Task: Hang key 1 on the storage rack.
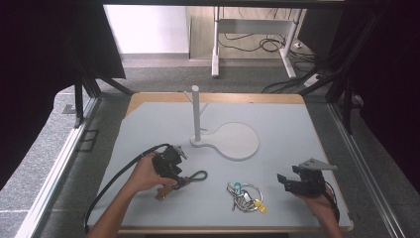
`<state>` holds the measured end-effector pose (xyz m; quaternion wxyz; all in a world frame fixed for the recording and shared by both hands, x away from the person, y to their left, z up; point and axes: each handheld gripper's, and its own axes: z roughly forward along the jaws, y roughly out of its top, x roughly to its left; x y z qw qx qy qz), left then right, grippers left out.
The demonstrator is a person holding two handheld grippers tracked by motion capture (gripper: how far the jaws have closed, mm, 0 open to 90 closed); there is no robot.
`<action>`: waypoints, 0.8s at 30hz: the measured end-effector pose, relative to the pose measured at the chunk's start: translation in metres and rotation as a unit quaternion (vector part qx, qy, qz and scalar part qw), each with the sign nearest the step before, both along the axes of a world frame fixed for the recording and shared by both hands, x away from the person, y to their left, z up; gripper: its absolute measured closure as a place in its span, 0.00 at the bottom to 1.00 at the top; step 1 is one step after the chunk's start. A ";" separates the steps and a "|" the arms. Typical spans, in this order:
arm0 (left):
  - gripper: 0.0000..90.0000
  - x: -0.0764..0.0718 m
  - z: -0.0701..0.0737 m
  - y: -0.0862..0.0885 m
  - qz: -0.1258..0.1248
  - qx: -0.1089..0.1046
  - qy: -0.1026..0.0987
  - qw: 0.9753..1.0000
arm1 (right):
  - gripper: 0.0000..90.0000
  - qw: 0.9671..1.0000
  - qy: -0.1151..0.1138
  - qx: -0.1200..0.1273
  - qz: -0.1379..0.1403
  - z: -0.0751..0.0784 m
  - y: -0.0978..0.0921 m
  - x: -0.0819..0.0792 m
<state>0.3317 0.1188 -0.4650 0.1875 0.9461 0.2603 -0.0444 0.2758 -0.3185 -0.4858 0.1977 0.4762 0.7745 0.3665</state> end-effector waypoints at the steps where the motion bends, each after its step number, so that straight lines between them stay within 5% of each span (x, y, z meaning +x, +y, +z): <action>1: 0.58 0.000 -0.001 -0.003 -0.005 0.009 0.001 1.000 | 0.33 1.000 0.000 -0.001 0.000 0.000 0.000 0.000; 4: 0.60 0.002 -0.006 -0.011 -0.015 0.042 -0.003 0.999 | 0.33 1.000 -0.001 -0.002 -0.001 0.000 0.000 0.000; 24: 0.66 0.004 -0.015 -0.023 -0.025 0.081 -0.001 0.996 | 0.33 1.000 0.000 -0.006 0.000 0.000 -0.001 0.000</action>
